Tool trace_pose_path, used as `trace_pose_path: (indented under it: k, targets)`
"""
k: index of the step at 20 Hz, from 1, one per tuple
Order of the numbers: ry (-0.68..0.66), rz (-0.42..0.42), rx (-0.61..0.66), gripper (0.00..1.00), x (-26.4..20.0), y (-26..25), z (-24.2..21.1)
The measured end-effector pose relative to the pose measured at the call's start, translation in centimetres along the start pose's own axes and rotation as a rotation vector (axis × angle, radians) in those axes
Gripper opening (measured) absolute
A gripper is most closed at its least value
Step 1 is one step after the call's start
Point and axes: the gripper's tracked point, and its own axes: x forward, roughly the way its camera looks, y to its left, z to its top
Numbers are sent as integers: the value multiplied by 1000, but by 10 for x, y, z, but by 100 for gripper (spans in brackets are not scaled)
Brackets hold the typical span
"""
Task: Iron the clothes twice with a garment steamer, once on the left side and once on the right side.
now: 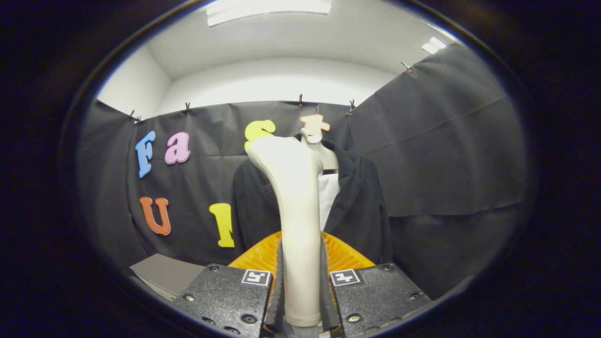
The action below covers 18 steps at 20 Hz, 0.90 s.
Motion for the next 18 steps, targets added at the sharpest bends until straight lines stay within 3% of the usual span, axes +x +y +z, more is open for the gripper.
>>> trace_pose_path:
  k: [5,10,14,18]
  targets:
    - [-86,23,-21,33,47,9,21]
    - [-170,-20,-67,33,79,11,36]
    - [-195,-40,-88,33,96,13,44]
    - [-149,-23,-82,33,108,20,25]
